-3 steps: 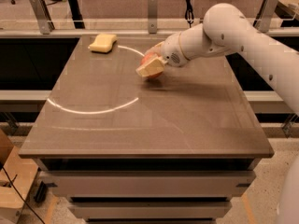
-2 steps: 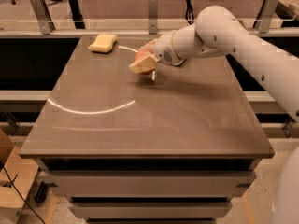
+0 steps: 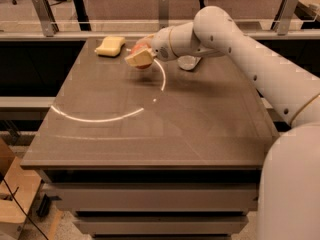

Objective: Move apple near sponge

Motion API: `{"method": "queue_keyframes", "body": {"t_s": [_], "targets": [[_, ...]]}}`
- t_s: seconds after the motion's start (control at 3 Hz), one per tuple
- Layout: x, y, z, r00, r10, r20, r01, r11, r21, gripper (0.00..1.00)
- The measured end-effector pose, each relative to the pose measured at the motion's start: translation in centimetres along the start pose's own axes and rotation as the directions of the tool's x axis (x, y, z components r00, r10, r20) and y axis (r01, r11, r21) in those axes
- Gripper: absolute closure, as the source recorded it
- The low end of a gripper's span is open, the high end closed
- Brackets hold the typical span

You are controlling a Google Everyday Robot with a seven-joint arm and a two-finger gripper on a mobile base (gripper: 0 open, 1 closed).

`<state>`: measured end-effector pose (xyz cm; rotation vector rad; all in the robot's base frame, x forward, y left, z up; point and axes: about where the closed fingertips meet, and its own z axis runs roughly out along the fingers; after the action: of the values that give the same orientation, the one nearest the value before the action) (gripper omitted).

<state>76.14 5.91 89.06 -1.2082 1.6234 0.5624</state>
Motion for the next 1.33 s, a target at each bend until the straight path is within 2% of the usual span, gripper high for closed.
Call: {"method": "queue_keyframes", "body": {"t_s": [0.33,0.67,1.33], "targets": [[-0.8,-1.6,2.8,0.999,0.026,0.037,-0.027,0.9995,0.019,0.82],[-1.2,-2.7,5.5,0.997,0.047,0.063,-0.049,0.9981,0.036,0.59],[-1.0,-3.4,9.0,0.996,0.074,0.058,-0.077,0.9959,0.048,0.12]]}}
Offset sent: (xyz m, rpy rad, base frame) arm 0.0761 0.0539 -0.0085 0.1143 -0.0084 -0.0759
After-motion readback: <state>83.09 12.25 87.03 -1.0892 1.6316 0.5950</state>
